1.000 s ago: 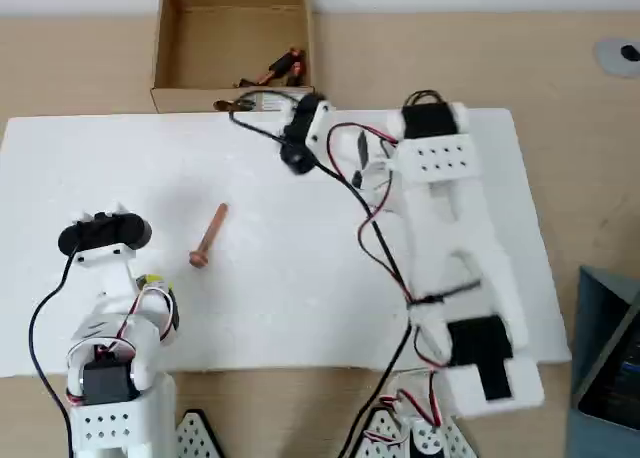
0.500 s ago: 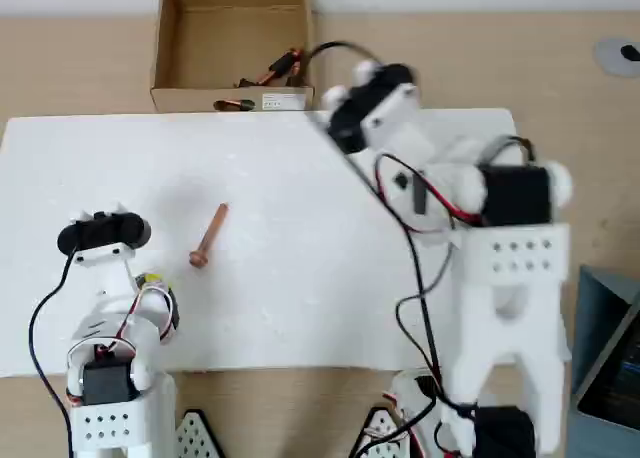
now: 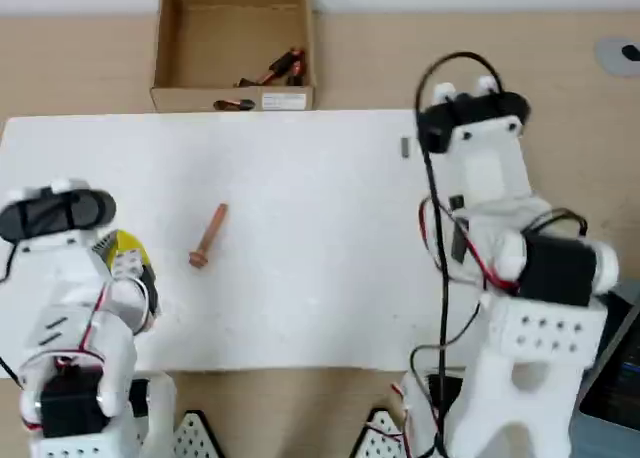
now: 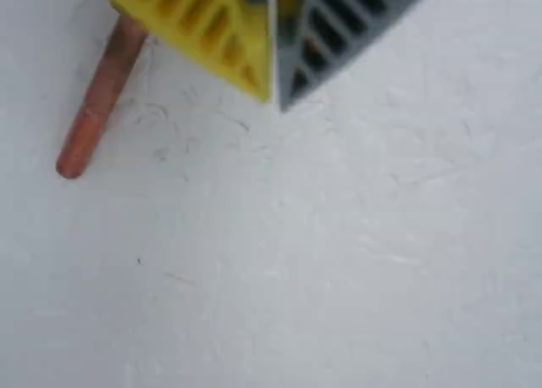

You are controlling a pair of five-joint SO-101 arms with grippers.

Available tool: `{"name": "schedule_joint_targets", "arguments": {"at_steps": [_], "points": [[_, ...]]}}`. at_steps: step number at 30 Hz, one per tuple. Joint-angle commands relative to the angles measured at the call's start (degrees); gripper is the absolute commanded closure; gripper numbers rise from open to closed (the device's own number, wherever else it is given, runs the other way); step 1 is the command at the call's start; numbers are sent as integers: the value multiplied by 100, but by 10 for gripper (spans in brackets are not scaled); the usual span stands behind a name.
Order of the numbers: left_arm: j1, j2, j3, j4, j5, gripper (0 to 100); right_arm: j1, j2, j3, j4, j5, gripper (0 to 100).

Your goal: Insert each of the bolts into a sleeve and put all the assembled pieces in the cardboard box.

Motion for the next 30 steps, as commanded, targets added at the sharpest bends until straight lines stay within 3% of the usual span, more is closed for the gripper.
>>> {"name": "schedule_joint_targets", "arguments": {"at_steps": [1,11,22,30], "points": [[-9,1341,-1451,273,9,998,101,-523,356,-308,-255,988],[18,4259,-2971,1292,-35,997,769,-1420,1367,-580,-264,988],[1345,6457,-4466,2127,-1116,967,963,-2079,1965,-580,-255,988],[1389,8312,-5301,2585,-1143,922,1279,-2440,2009,-545,-220,988]]}}
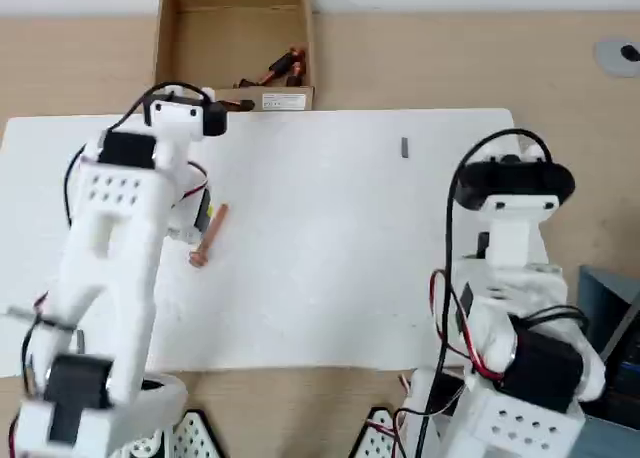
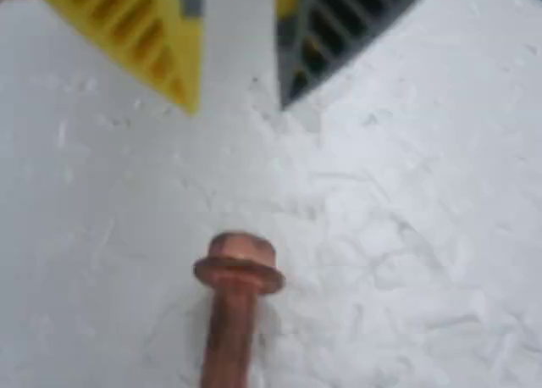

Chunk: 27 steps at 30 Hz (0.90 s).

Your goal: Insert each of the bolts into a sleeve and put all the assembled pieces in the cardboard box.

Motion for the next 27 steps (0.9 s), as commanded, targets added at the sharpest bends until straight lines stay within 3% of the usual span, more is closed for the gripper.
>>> {"name": "schedule_joint_targets", "arguments": {"at_steps": [1,7,18,27], "points": [[53,602,-554,114,-18,922,233,-101,-4,-88,-9,988],[79,1235,-949,114,-264,860,347,-101,-4,-88,0,988],[53,2062,-1178,-35,-774,857,347,-101,-4,-88,0,988],[44,2492,-1169,-501,-782,857,347,-101,-22,-79,0,988]]}}
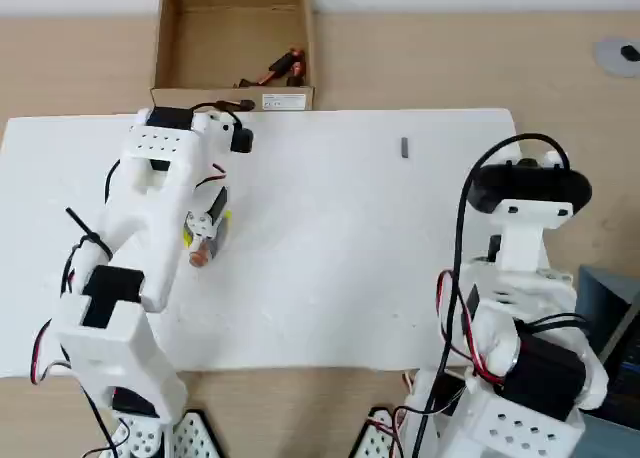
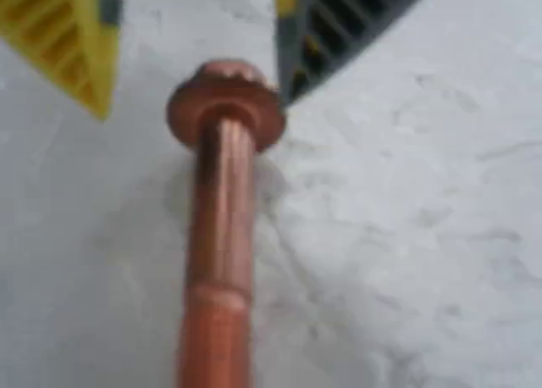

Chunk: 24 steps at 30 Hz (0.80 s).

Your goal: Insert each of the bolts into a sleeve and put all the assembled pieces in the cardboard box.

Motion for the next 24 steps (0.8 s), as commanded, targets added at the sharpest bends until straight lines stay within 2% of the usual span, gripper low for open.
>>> {"name": "schedule_joint_targets", "arguments": {"at_steps": [1,9,13,16,24], "points": [[44,48,-273,-211,-26,857,92,-66,-22,-79,0,988],[-79,593,-229,-589,-26,859,92,-66,-31,-79,0,988],[-396,971,-237,-695,-35,928,92,-66,-31,-79,0,988],[-527,1182,-211,-615,-123,998,92,-66,-31,-79,0,988],[-668,769,-360,9,-79,992,92,-66,-22,-79,0,988]]}}
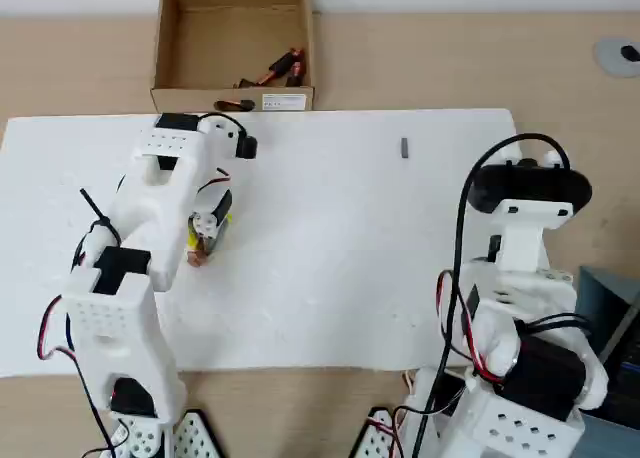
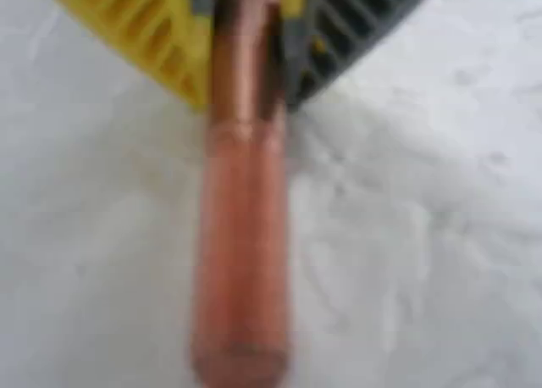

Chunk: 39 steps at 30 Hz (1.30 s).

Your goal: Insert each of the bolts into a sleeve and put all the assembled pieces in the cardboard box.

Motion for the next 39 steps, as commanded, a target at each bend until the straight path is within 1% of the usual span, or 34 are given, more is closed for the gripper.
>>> {"name": "schedule_joint_targets", "arguments": {"at_steps": [1,4,9,12,17,20,26,29,31,33,39], "points": [[-448,-382,-105,378,149,992,92,-66,-22,-79,0,988],[-431,-875,-316,624,527,993,92,-66,-22,-79,0,988],[-413,-1534,-589,1125,1354,995,84,-66,-13,-79,0,988],[-475,-1789,-545,1125,1820,995,57,-66,-13,-79,0,988],[-747,-2246,-571,1125,2207,995,40,-66,-22,-79,0,988],[-826,-2457,-536,1125,2699,995,40,-66,-22,-79,0,988],[-844,-2510,-536,1116,4941,995,40,-75,-13,-79,-9,988],[-844,-2308,-536,1116,6391,995,75,-75,-13,-79,-18,988],[-905,-2158,-545,1116,7209,995,84,-75,-13,-79,-18,988],[-949,-2000,-589,1116,7807,995,84,-75,-13,-79,-18,988],[-967,-1648,-598,1116,9257,994,84,-75,-13,-79,-35,988]]}}
